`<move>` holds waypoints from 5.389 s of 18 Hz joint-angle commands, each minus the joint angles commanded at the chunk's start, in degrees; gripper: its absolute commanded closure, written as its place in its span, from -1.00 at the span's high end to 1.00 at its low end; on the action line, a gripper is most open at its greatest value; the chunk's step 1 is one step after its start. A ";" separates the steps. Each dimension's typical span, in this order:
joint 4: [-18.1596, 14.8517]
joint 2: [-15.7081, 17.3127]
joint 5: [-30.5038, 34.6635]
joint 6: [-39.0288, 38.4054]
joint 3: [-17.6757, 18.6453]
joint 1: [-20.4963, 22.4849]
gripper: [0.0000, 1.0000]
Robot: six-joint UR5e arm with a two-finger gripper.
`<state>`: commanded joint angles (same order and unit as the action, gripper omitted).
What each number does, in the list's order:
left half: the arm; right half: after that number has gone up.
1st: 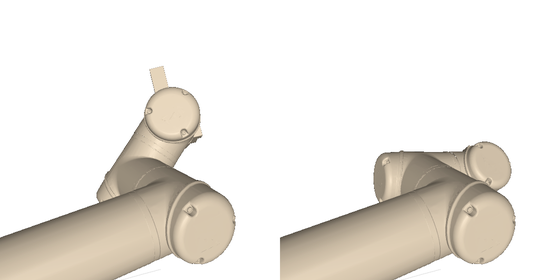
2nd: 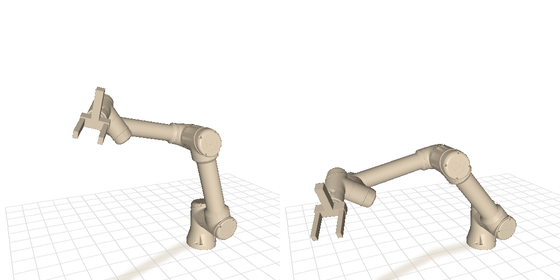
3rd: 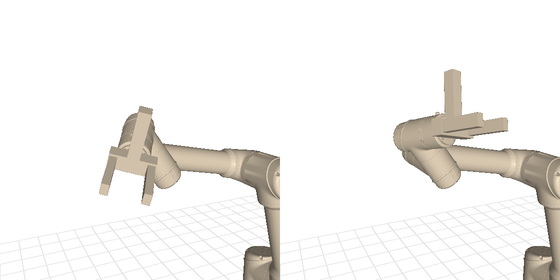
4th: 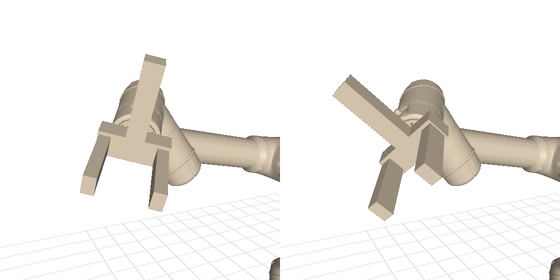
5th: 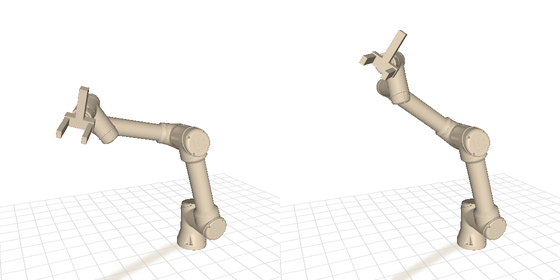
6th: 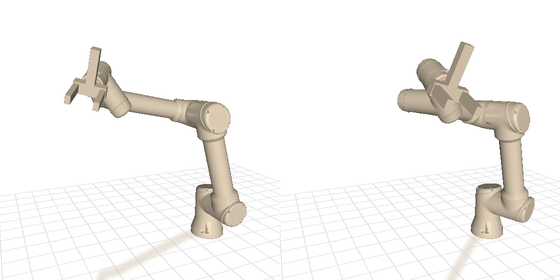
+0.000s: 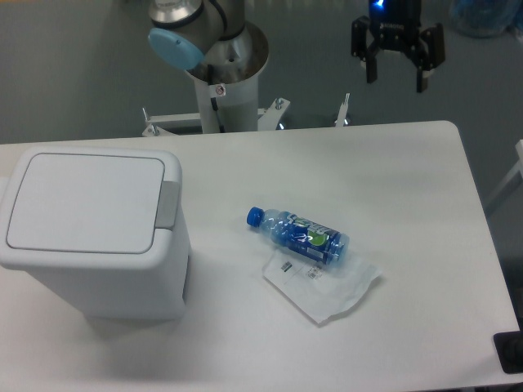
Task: Open the trash can
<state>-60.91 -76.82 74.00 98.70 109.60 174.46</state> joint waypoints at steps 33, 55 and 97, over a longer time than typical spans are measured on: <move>6.24 -4.66 -7.82 -71.08 -5.27 -23.81 1.00; 11.86 -15.73 -9.58 -79.81 -10.90 -37.27 1.00; 12.48 -16.44 -8.35 -79.19 -10.02 -37.27 1.00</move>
<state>-48.43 -93.25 65.65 19.51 99.58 137.20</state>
